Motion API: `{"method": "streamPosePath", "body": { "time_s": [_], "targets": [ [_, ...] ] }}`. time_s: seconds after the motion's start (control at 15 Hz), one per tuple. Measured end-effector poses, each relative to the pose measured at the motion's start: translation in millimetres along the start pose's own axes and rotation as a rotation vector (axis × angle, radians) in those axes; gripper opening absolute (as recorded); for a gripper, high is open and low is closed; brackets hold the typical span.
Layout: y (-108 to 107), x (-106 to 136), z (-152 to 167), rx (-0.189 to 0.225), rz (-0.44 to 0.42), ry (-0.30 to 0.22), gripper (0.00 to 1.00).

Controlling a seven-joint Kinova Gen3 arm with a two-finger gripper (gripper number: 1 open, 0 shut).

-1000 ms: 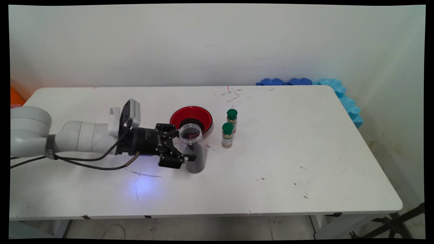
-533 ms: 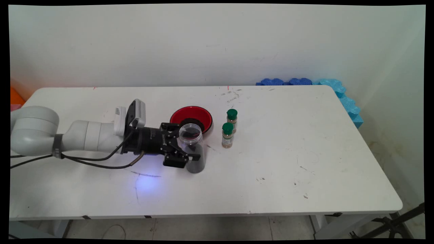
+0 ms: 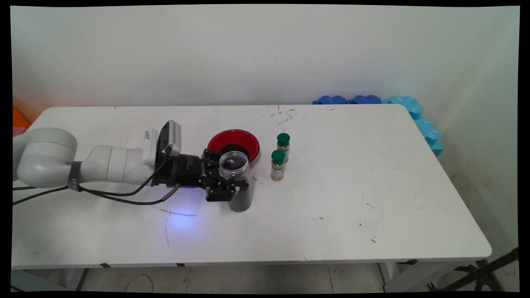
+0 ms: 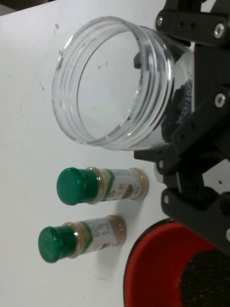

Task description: Pour the black seasoning powder in the red bowl

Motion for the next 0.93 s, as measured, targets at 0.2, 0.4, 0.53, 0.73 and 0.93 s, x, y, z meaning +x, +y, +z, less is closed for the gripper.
{"method": "streamPosePath", "body": {
  "time_s": [0.2,0.4,0.53,0.73,0.93],
  "targets": [
    [0,3,-1,-0.011,0.009,0.003,0.00],
    [0,13,-8,-0.025,0.015,0.011,0.00],
    [-2,26,-17,-0.035,0.021,0.017,0.00],
    [-5,48,-36,-0.048,0.026,0.020,0.00],
    [-6,69,-54,-0.064,0.014,0.020,0.00]
  ]
}}
